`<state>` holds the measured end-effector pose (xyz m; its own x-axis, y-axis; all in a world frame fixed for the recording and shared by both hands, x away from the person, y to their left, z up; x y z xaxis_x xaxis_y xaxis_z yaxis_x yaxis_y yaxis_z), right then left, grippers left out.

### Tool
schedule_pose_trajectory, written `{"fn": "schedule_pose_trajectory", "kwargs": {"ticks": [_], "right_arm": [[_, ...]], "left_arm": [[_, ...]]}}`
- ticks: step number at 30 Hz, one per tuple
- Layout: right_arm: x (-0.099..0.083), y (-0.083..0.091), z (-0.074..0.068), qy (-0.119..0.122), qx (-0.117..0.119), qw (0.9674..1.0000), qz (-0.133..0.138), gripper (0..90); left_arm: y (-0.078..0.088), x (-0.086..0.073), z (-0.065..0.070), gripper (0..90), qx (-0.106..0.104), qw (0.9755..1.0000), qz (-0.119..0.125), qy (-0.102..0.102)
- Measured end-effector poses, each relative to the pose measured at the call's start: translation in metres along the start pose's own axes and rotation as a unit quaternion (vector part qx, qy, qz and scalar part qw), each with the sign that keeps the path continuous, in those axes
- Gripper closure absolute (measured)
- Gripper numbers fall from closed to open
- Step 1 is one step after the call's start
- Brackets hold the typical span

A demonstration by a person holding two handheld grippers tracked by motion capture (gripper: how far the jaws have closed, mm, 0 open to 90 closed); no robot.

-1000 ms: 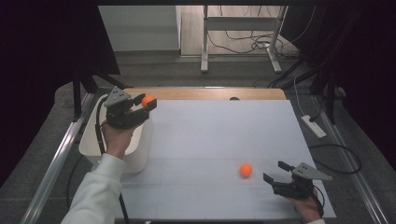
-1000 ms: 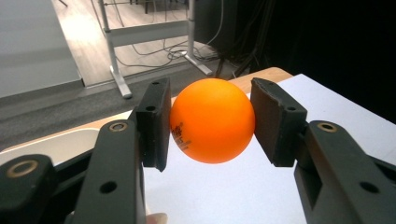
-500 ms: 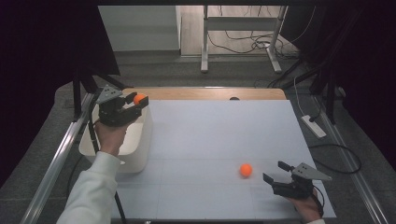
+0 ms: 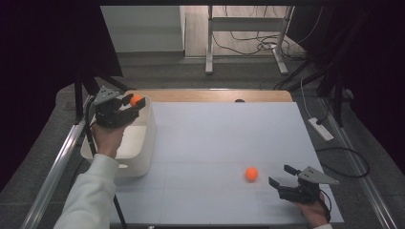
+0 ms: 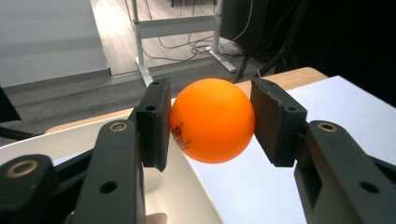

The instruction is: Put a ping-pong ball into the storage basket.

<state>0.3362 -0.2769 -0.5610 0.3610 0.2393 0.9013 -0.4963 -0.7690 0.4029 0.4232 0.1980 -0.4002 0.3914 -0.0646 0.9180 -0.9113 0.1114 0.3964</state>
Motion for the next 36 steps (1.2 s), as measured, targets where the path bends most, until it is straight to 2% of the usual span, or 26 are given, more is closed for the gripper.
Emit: {"fn": "schedule_pose_trajectory", "kwargs": {"ticks": [10, 18, 27, 30, 36], "right_arm": [[0.001, 0.000, 0.001, -0.002, -0.001, 1.0000, 0.002, 17.3], [0.002, 0.000, 0.001, -0.001, 0.002, 1.0000, 0.002, 17.3], [0.001, 0.000, 0.001, -0.003, 0.000, 1.0000, 0.002, 17.3], [0.000, 0.000, 0.001, -0.002, -0.001, 1.0000, 0.002, 17.3], [0.000, 0.000, 0.001, -0.001, -0.001, 1.0000, 0.002, 17.3]], "left_arm": [[0.000, 0.000, -0.006, 50.6, 0.005, 1.0000, -0.001, 0.002], [-0.006, -0.001, -0.009, 50.6, 0.013, 0.9999, -0.009, -0.001], [-0.011, -0.007, -0.023, 50.5, 0.031, 0.9993, -0.021, -0.003], [-0.014, -0.011, -0.028, 50.5, 0.045, 0.9985, -0.028, -0.016], [-0.018, -0.014, -0.033, 50.5, 0.044, 0.9983, -0.036, -0.005]]}}
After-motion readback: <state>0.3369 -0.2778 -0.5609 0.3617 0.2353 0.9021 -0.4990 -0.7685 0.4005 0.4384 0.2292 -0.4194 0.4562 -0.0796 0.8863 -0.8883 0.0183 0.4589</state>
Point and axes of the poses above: each handheld gripper's, and its own axes: y roughly backward along the jaws, x roughly out of its top, z roughly to its right, the point moved 10 cm from there along -y, roughly forward along the jaws, and after that the axes turned 15 degrees about x, right-handed, at the moved point
